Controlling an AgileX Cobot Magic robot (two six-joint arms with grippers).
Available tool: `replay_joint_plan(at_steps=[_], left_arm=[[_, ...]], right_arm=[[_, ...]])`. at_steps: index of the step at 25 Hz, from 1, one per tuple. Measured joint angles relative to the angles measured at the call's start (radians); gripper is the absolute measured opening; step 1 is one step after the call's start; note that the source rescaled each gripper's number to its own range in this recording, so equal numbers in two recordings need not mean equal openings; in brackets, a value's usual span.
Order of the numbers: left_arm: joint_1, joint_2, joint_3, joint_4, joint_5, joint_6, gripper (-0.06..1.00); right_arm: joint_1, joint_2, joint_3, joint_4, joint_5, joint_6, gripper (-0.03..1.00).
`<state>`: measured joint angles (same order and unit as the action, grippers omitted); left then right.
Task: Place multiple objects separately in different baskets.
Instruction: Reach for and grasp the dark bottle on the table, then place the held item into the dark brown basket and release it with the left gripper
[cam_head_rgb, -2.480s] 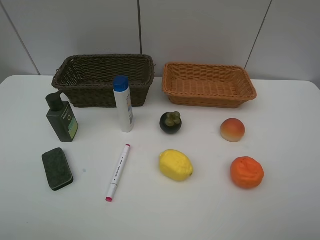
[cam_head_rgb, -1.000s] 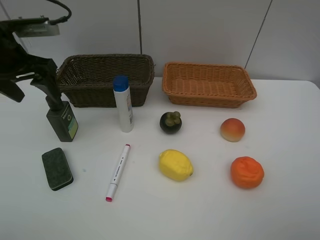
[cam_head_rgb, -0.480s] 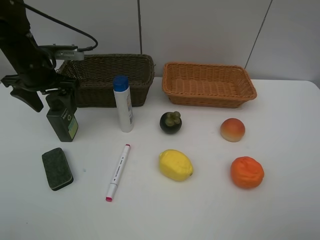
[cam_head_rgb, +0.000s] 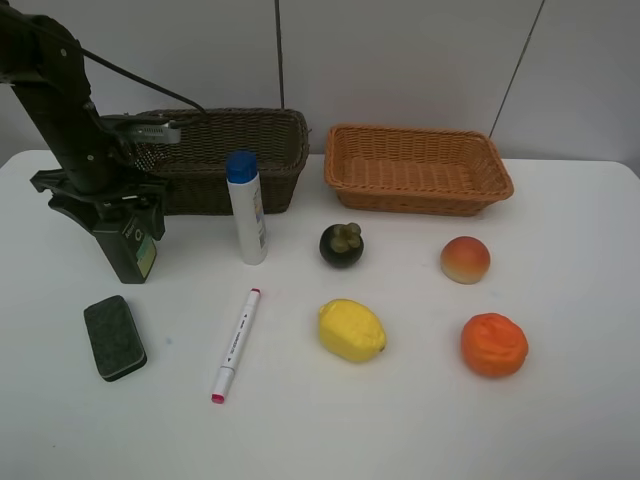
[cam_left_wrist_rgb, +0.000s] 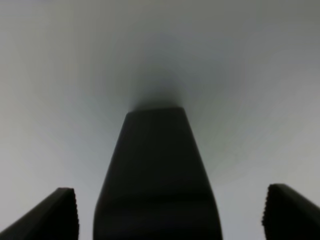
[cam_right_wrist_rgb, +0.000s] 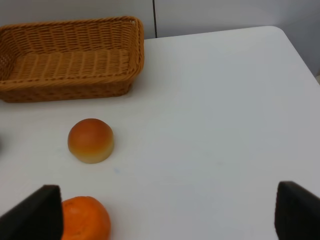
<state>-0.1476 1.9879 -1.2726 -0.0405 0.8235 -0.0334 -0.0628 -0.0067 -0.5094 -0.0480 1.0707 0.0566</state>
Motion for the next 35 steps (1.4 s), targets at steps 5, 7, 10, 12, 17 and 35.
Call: replay_joint_plan(at_steps=[5,7,10,12,17,35], left_arm=[[0.0,0.0,0.0,0.001,0.035,-0.012,0.34],[0.0,0.0,-0.001,0.001,0.056,-0.014,0.35],[0.0,-0.018,-0.003,-0.007,0.111,-0.018,0.35],[0.0,-0.051,-0.033,-0.014,0.158,-0.018,0.35],[0.0,-0.157,-0.253,-0.026,0.188,-0.02,0.35],[0.046,0.257,-0.649,0.053,0.054,-0.046,0.68]], right_arm=[[0.0,0.0,0.0,0.0,0.0,0.0,0.83],[0.0,0.0,0.0,0.0,0.0,0.0,0.83],[0.0,0.0,0.0,0.0,0.0,0.0,0.83],[0.0,0.0,0.0,0.0,0.0,0.0,0.83],[0.0,0.0,0.0,0.0,0.0,0.0,0.83],[0.0,0.0,0.0,0.0,0.0,0.0,0.83]])
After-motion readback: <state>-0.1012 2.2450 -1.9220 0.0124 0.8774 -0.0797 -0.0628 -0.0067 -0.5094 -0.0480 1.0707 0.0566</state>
